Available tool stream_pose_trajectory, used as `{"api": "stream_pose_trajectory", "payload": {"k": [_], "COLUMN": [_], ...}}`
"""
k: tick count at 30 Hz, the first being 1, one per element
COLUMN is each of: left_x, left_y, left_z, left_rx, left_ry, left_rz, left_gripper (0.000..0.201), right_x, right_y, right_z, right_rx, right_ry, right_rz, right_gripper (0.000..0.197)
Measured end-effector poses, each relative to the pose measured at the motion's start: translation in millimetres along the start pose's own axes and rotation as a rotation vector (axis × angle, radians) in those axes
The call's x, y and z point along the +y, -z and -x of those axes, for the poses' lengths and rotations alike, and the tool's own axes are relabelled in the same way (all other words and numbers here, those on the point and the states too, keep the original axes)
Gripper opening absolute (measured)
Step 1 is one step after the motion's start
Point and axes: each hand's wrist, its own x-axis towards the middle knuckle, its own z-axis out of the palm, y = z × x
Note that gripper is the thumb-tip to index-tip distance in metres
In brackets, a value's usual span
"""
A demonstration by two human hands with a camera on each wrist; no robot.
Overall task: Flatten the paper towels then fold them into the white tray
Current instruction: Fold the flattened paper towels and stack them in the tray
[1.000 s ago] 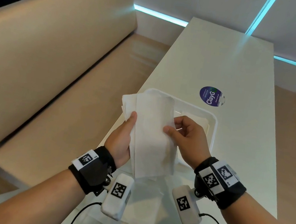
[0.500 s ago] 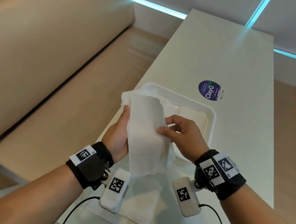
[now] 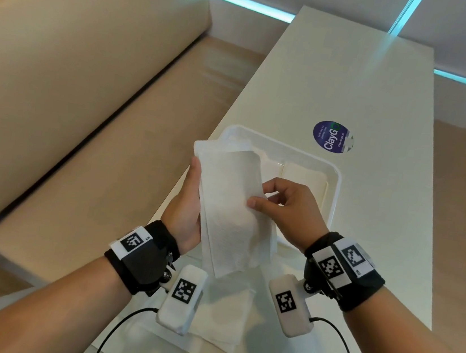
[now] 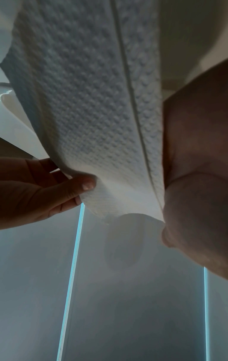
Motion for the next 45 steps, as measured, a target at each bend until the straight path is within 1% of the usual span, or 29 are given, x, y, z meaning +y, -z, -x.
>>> {"api": "stream_pose_trajectory", "payload": {"k": [3,6,10,13,15,17,18,19,21,23,24,26,29,32,35,37,41,45], "left_x": [-1.2,-5.5,-7.3,-6.4,-5.9,-5.4,-5.4,-5.7,-7.6,-10.2,-11.9,-14.2,-12.9,-8.3,-6.0,-5.7,-6.1,-8.8], "left_y": [-0.5,-3.3,-8.0,-10.7,-9.5,-5.5,-3.6,-3.1,-2.4,-3.1,-3.3,-5.2,-8.6,-8.5,-6.9,-6.2,-6.9,-5.7], "left_z": [2.3,1.3,-1.7,-2.0,-0.6,1.9,3.8,5.9,9.8,12.1,12.2,12.5,12.9,12.4,11.5,11.2,13.1,11.7], "left_rx": [0.002,0.034,0.127,0.192,0.205,0.200,0.188,0.167,0.126,0.096,0.081,0.053,0.032,0.024,0.052,0.076,0.125,0.173], "left_ry": [0.010,-0.029,-0.077,-0.094,-0.108,-0.112,-0.108,-0.106,-0.104,-0.093,-0.093,-0.097,-0.088,-0.057,-0.009,0.009,0.033,0.045], "left_rz": [-0.010,-0.058,-0.065,-0.083,-0.107,-0.154,-0.187,-0.229,-0.321,-0.384,-0.403,-0.420,-0.382,-0.308,-0.205,-0.154,-0.162,-0.189], "left_gripper": [0.076,0.070,0.066,0.051,0.040,0.034,0.033,0.031,0.032,0.037,0.039,0.043,0.048,0.056,0.066,0.066,0.065,0.074], "right_x": [2.2,2.8,0.8,0.1,0.0,-1.6,-2.7,-4.6,-13.7,-26.1,-30.6,-35.9,-37.6,-36.1,-34.9,-34.7,-33.4,-30.8], "right_y": [-2.8,-9.2,-20.5,-25.7,-23.3,-16.4,-11.8,-6.9,1.3,4.7,4.4,2.0,-0.6,-3.5,-5.8,-5.9,-5.1,-3.7], "right_z": [-0.4,0.1,2.0,4.4,3.6,-0.2,-2.6,-4.9,-8.7,-13.0,-15.7,-20.3,-23.2,-22.6,-21.6,-22.0,-24.4,-25.2], "right_rx": [0.029,0.074,0.091,0.099,0.118,0.141,0.162,0.189,0.218,0.148,0.090,-0.007,-0.074,-0.045,-0.011,0.007,0.045,0.089], "right_ry": [0.001,-0.002,0.023,0.073,0.090,0.086,0.107,0.160,0.333,0.474,0.504,0.487,0.405,0.361,0.305,0.262,0.197,0.179], "right_rz": [0.001,-0.002,0.020,0.101,0.067,0.004,0.020,0.084,0.246,0.395,0.465,0.551,0.497,0.412,0.290,0.227,0.123,0.068], "right_gripper": [0.012,0.016,0.019,0.030,0.043,0.052,0.054,0.054,0.048,0.035,0.030,0.028,0.023,0.015,0.010,0.007,0.004,0.004]}}
